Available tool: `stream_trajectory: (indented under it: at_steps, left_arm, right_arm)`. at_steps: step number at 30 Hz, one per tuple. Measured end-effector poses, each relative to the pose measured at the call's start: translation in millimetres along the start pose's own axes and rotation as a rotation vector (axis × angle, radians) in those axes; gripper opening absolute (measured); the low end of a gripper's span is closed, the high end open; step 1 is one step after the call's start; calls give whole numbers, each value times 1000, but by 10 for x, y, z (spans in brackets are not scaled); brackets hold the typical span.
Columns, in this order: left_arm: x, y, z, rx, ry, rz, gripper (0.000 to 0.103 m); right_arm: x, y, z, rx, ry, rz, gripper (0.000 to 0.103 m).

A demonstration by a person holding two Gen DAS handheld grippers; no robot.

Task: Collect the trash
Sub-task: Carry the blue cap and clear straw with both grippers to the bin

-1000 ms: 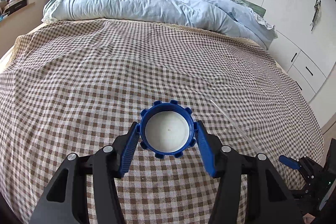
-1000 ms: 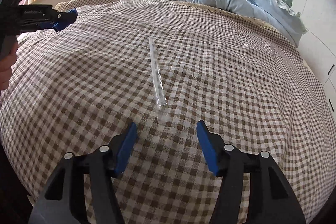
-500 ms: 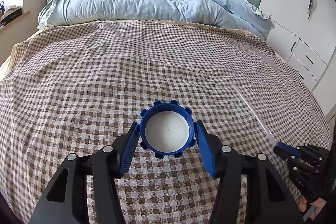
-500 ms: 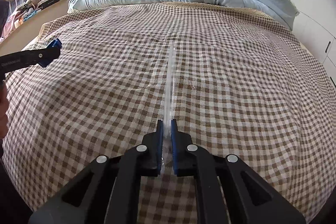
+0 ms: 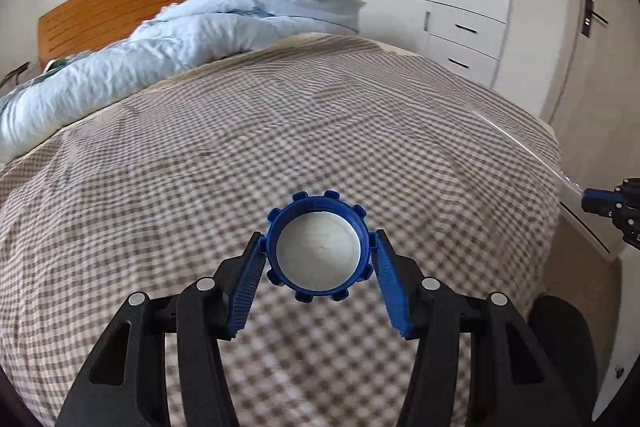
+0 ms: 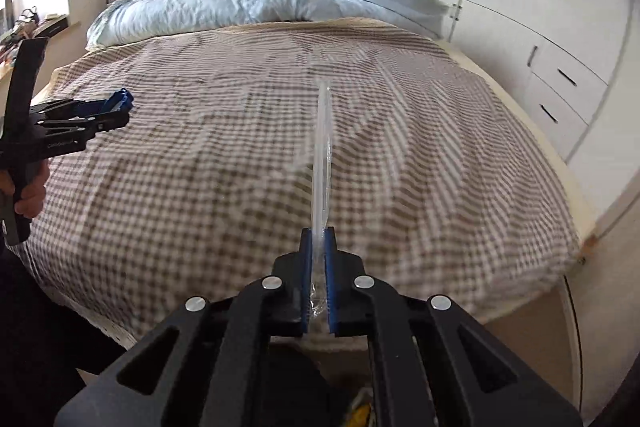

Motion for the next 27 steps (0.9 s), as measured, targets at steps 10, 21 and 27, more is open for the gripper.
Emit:
stream_trajectory:
  at_steps: [10, 21, 27]
  left_arm:
    - [-1886, 152, 204, 46, -278, 210, 52]
    - [-2838, 109, 464, 147, -362, 257, 52]
    - [-3287, 70, 656, 194, -434, 273, 52]
  right_arm:
    - [-1263, -1843, -126, 374, -143, 324, 6]
    - [-1257, -2822, 341, 640, -20, 381, 6]
    - [-1519, -3279, 67, 785, -113, 433, 6]
Point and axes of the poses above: each gripper's, at about its wrist camera, not at the fingertips, and z roughly the way its jaws point, x to its left, y to its top, the point moved 1 cm from there along z, roughly the way its jaws point, and after that the axes turned 4 degrees about z, right-handed, at the moved point
